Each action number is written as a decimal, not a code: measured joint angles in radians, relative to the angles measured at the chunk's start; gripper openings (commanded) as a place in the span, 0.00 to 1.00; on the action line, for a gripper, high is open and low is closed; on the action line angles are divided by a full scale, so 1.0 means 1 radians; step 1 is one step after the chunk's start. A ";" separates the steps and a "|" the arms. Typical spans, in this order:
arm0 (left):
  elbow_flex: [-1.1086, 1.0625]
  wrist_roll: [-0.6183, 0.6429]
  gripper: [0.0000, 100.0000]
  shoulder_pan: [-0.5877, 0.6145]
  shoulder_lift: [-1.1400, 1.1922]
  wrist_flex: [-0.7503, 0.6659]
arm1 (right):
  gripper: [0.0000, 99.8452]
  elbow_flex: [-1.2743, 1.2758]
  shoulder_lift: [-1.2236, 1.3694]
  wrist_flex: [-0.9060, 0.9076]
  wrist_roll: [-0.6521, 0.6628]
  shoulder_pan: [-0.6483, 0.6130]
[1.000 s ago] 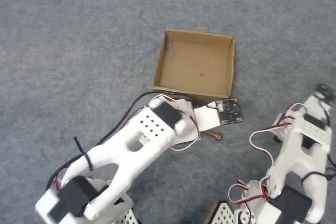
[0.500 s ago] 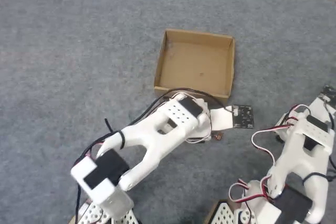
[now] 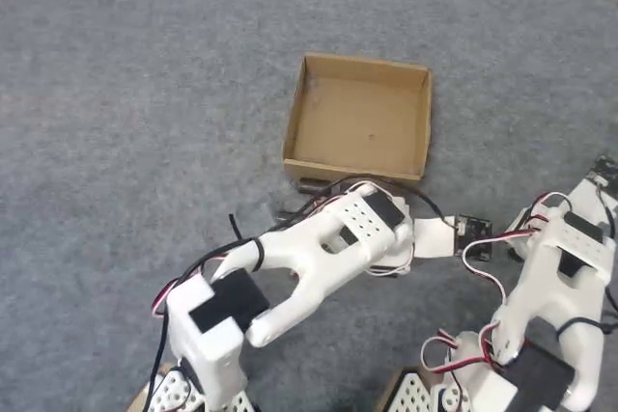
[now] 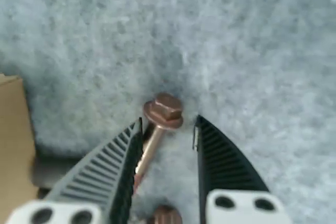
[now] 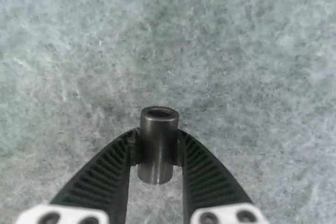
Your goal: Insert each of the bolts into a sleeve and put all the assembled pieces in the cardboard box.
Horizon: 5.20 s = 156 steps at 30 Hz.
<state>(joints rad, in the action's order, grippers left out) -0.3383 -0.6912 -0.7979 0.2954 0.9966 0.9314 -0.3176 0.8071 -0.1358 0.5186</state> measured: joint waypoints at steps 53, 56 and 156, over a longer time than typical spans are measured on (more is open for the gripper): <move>0.161 0.852 0.02 0.270 -0.193 0.132 | 0.01 0.000 0.000 0.000 0.000 -0.005; 0.161 0.891 0.02 0.361 -0.198 0.132 | 0.01 0.000 0.000 0.000 0.000 -0.005; -0.118 0.839 0.13 0.928 -0.061 -0.127 | 0.01 0.018 0.000 -0.002 0.000 -0.025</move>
<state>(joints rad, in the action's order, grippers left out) -0.4565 0.1481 0.1304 0.2340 0.8692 0.9498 -0.3176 0.8055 -0.1358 0.4941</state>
